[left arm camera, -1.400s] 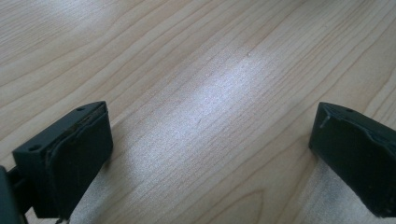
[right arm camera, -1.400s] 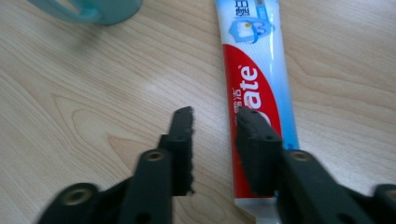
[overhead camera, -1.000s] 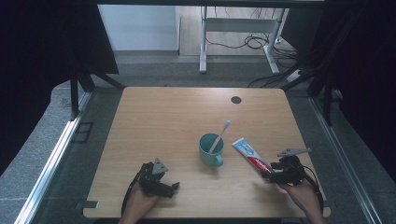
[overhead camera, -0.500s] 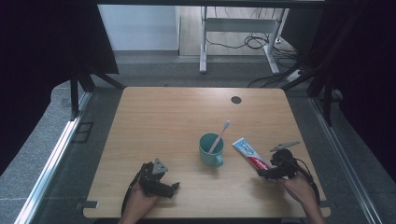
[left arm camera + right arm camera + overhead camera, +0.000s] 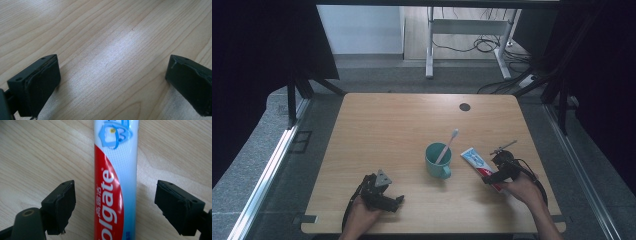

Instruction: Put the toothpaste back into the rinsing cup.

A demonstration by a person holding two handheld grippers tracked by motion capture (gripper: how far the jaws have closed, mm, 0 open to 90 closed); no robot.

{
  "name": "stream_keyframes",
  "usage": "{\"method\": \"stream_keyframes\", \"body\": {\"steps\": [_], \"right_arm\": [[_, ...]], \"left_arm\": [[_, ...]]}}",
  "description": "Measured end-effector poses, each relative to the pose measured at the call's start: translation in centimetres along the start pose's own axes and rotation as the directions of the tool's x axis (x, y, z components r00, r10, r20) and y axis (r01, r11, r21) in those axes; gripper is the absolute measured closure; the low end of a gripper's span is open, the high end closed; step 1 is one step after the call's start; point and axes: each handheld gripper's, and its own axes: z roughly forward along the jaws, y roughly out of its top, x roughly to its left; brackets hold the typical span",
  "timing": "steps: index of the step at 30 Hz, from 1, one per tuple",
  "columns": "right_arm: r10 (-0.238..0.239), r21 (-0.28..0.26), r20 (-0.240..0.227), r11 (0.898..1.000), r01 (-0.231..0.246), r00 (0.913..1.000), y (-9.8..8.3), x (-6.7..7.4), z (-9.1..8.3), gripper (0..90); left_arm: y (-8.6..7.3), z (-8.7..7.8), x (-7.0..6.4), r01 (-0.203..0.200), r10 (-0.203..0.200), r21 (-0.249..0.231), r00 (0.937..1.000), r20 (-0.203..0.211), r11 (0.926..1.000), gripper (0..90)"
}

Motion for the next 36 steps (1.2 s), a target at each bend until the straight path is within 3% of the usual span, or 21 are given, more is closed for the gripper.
{"method": "stream_keyframes", "body": {"steps": [6,11,16,21,25,32,36], "right_arm": [[-0.006,0.067,-0.003,0.998,0.006,1.0,1.5,0.3,0.3,24.1],[-0.019,0.145,0.011,0.989,0.017,0.9998,2.8,0.4,1.0,28.4],[-0.078,0.2,0.024,0.977,0.071,0.9967,3.9,0.9,1.7,31.3],[-0.11,0.222,0.046,0.97,0.097,0.9929,4.7,1.2,2.4,36.7],[-0.081,0.242,0.066,0.968,0.063,0.9945,5.2,1.1,2.8,44.8],[-0.051,0.244,0.07,0.969,0.033,0.9963,5.3,1.0,2.8,50.2],[-0.054,0.239,0.079,0.97,0.034,0.9954,5.3,1.1,2.3,61.3]], "left_arm": [[0.0,0.0,0.0,0.0,0.0,0.0,1.0,0.0,1.0,0.0],[0.0,0.0,0.0,-0.001,0.001,0.0,1.0,0.0,1.0,0.0],[0.0,0.0,0.0,-0.004,0.004,0.002,1.0,0.0,1.0,0.0],[0.0,0.0,0.0,-0.004,0.004,0.002,1.0,0.0,1.0,0.0],[0.0,0.0,0.0,-0.004,0.004,0.003,1.0,-0.001,1.0,0.0],[0.0,0.0,0.0,-0.004,0.004,0.002,1.0,-0.001,1.0,0.0],[0.0,0.0,0.0,-0.004,0.004,0.002,1.0,0.0,1.0,0.0]]}}
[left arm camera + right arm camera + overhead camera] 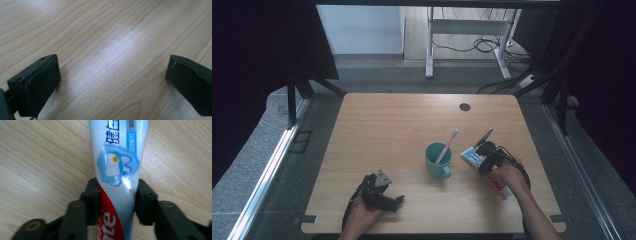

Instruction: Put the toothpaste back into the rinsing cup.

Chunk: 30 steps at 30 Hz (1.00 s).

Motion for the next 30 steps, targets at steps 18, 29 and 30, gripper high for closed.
{"method": "stream_keyframes", "body": {"steps": [18,29,30], "right_arm": [[0.006,-0.099,-0.035,0.995,-0.009,0.9994,-1.3,0.0,-1.0,70.5],[0.006,-0.157,-0.047,0.987,-0.013,0.9989,-1.7,0.3,-2.0,70.6],[0.005,-0.168,-0.049,0.986,-0.013,0.9988,-1.7,0.3,-2.2,70.6]], "left_arm": [[0.0,0.0,0.0,0.002,-0.002,-0.001,1.0,-0.002,1.0,0.0],[0.0,0.0,0.0,0.002,-0.002,-0.001,1.0,-0.002,1.0,0.0],[0.0,0.0,0.0,0.002,-0.002,-0.001,1.0,-0.002,1.0,0.0]]}}
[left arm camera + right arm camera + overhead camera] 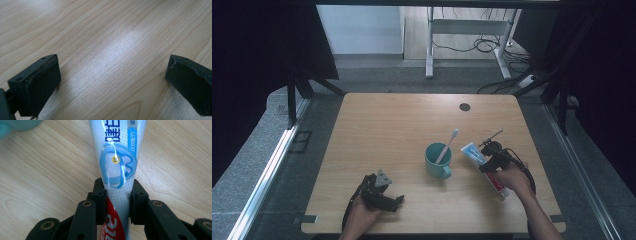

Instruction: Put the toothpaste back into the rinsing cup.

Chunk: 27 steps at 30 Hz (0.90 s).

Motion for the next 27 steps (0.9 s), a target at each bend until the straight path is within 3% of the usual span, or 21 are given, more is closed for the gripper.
{"method": "stream_keyframes", "body": {"steps": [10,27], "right_arm": [[0.004,-0.102,-0.006,0.995,-0.004,1.0,-0.8,0.2,-1.8,70.6],[-0.002,-0.241,-0.009,0.97,0.0,1.0,-2.0,0.7,-3.9,70.7]], "left_arm": [[0.0,0.0,0.0,-0.001,0.001,-0.002,1.0,0.0,1.0,0.0],[0.0,0.0,0.0,0.0,0.0,-0.002,1.0,-0.001,1.0,0.0]]}}
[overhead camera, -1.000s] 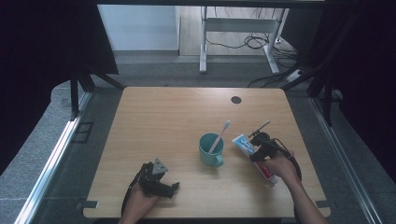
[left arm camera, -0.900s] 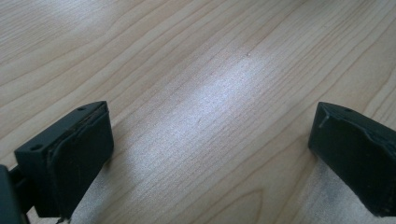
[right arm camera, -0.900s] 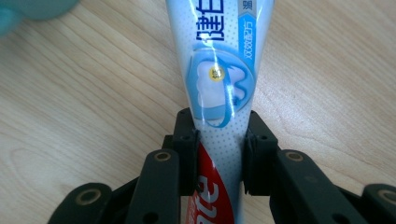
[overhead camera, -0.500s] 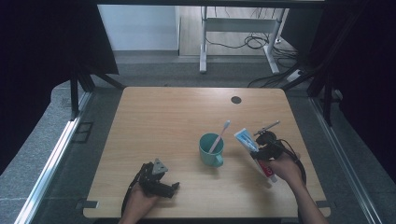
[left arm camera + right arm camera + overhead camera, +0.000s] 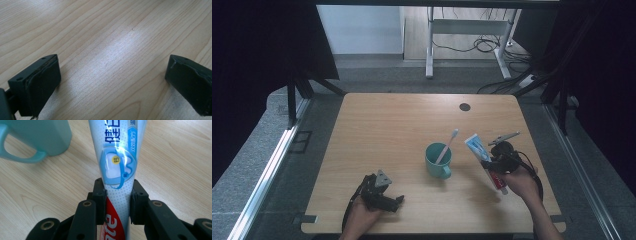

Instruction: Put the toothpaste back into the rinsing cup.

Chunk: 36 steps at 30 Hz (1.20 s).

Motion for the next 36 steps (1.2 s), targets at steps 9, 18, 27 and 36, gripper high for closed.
{"method": "stream_keyframes", "body": {"steps": [9,18,27,36], "right_arm": [[-0.013,-0.068,-0.015,0.998,0.012,0.9998,-0.1,0.4,-0.8,70.7],[-0.019,-0.14,-0.042,0.99,0.013,0.999,0.3,0.8,-2.0,70.7],[-0.047,-0.22,-0.073,0.975,0.03,0.9962,0.9,1.4,-3.0,70.7],[-0.063,-0.283,-0.101,0.959,0.032,0.9929,1.5,1.9,-3.6,70.7]], "left_arm": [[0.0,0.0,0.0,0.004,-0.004,0.0,1.0,0.0,1.0,0.0],[0.0,0.0,0.0,0.005,-0.005,-0.002,1.0,-0.001,1.0,0.0],[0.0,0.0,0.0,0.002,-0.002,0.0,1.0,0.0,1.0,0.0],[0.0,0.0,0.0,0.0,0.0,-0.002,1.0,-0.001,1.0,0.0]]}}
